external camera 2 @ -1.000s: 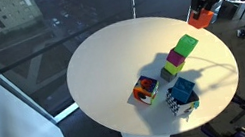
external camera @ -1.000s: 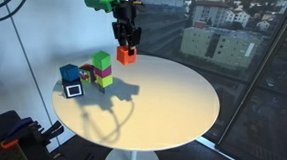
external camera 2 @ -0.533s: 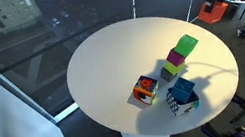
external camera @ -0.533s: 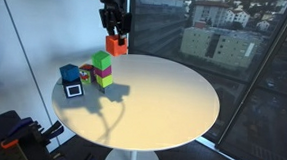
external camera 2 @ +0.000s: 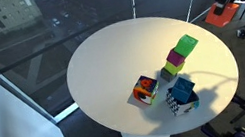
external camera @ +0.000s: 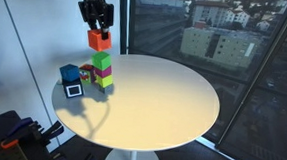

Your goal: Pick up the orange block and put it on the blue block

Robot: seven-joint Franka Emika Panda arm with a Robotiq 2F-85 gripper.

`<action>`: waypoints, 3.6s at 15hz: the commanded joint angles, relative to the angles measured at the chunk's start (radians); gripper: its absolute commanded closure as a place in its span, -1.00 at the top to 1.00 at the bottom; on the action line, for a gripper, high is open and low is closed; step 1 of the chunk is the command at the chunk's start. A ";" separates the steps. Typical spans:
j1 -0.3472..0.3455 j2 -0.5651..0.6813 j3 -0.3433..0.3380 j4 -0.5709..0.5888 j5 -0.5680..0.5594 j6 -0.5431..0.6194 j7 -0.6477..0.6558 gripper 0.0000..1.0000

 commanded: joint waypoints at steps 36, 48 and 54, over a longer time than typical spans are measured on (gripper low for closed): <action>0.139 -0.096 0.178 -0.151 0.035 0.009 0.069 -0.43; 0.176 -0.054 0.250 -0.233 0.035 0.163 0.188 -0.43; 0.179 -0.006 0.281 -0.219 0.030 0.204 0.239 -0.43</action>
